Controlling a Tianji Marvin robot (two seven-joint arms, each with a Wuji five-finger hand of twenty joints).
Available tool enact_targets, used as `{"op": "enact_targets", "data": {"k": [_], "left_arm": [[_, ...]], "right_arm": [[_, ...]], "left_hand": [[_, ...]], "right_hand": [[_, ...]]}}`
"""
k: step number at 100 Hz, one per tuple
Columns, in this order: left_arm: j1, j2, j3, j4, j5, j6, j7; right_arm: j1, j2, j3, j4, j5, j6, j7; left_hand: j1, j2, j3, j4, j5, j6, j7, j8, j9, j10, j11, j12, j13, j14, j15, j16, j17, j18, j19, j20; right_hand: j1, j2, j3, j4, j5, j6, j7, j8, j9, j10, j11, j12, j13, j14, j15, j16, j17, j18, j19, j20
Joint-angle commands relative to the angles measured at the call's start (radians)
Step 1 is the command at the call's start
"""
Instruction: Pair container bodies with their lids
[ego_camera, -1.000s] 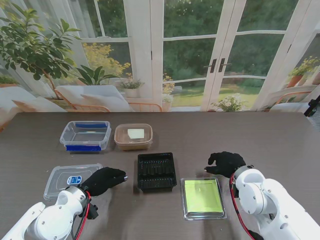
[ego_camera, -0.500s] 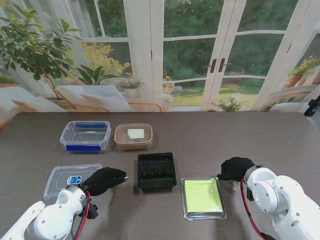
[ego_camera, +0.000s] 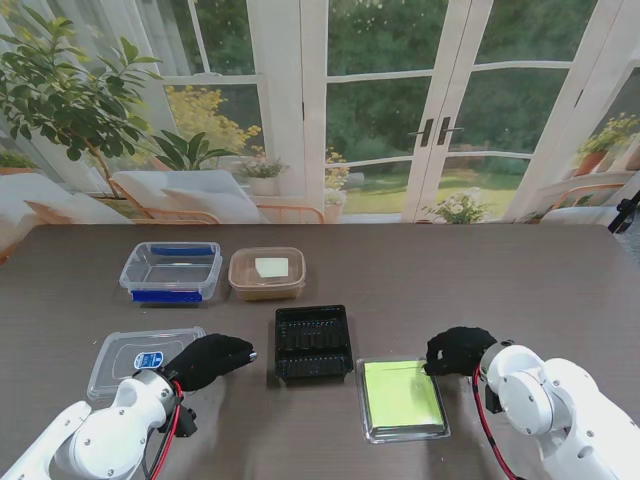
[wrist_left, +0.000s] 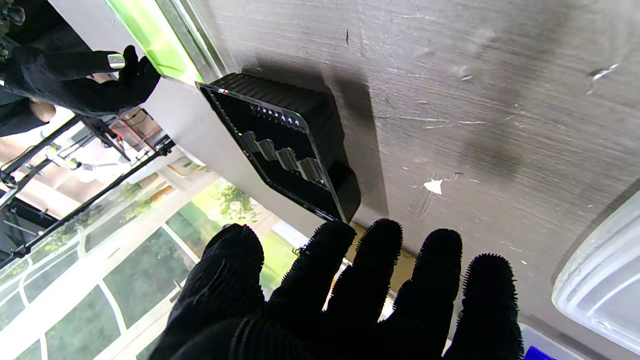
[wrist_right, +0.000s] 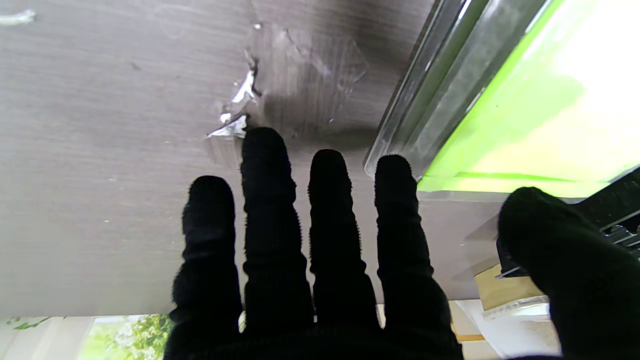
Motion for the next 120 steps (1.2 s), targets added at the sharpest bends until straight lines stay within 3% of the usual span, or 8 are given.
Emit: {"op": "enact_targets", "data": {"k": [1,45,87,103,120], "left_arm": [[0.005,-0.002,0.002,-0.006,-0.001,0.005,-0.017],[0.007,-0.002,0.002,-0.009,0.000,0.006,-0.019],[0.011,-0.001,0.001,-0.015,0.003,0.011,-0.020],[0.011,-0.001,0.001,-0.016,0.003,0.011,-0.020],[0.011,-0.001,0.001,-0.015,0.003,0.011,-0.020]], "right_arm": [[-0.013,0.001,-0.004,0.003,0.006,-0.017,0.017],[-0.020,0.008,-0.004,0.021,0.031,-0.122,0.025],[-0.025,0.012,0.018,0.016,0.022,-0.162,0.038],[-0.037,0.006,0.034,0.002,0.008,-0.164,0.002],[-0.045,-0.002,0.042,-0.017,-0.017,-0.155,-0.053]], "left_hand": [[-0.002,0.061,-0.015,0.016,0.004,0.004,-0.005,0.007,0.012,0.004,0.004,0.000,0.011,-0.001,0.014,0.007,0.006,-0.014,-0.029,0.013],[-0.002,0.061,-0.015,0.016,0.003,0.006,-0.005,0.007,0.011,0.006,0.003,-0.001,0.012,-0.001,0.015,0.007,0.006,-0.015,-0.029,0.013],[-0.002,0.061,-0.015,0.016,0.004,0.006,-0.005,0.007,0.012,0.006,0.003,0.000,0.012,0.000,0.015,0.007,0.007,-0.015,-0.028,0.013],[-0.003,0.061,-0.016,0.016,0.004,0.004,-0.005,0.007,0.013,0.005,0.004,0.000,0.013,0.000,0.016,0.007,0.007,-0.015,-0.028,0.013],[-0.003,0.062,-0.015,0.016,0.003,0.005,-0.005,0.007,0.012,0.004,0.003,0.000,0.013,0.000,0.016,0.007,0.007,-0.014,-0.028,0.013]], "right_hand": [[-0.042,0.011,-0.053,0.021,-0.029,-0.023,-0.001,-0.002,0.001,0.002,-0.006,0.016,0.007,-0.010,0.011,0.011,-0.040,0.010,0.039,0.017],[-0.046,0.012,-0.044,0.019,-0.029,-0.040,-0.001,-0.004,-0.009,-0.007,-0.008,0.013,0.003,-0.020,0.008,0.009,-0.043,0.008,0.036,0.017],[-0.047,0.010,-0.046,0.020,-0.025,-0.044,0.001,-0.003,-0.016,-0.011,-0.008,0.011,-0.002,-0.023,0.005,0.008,-0.047,0.006,0.032,0.017],[-0.048,0.008,-0.044,0.020,-0.099,-0.041,-0.023,-0.011,-0.039,-0.010,-0.012,0.009,-0.007,-0.016,0.002,0.007,-0.049,0.007,0.030,0.017],[-0.056,0.018,-0.047,0.020,-0.256,-0.010,-0.065,-0.032,-0.104,-0.013,-0.003,0.008,-0.031,-0.006,0.009,0.010,-0.057,0.007,0.029,0.022]]}}
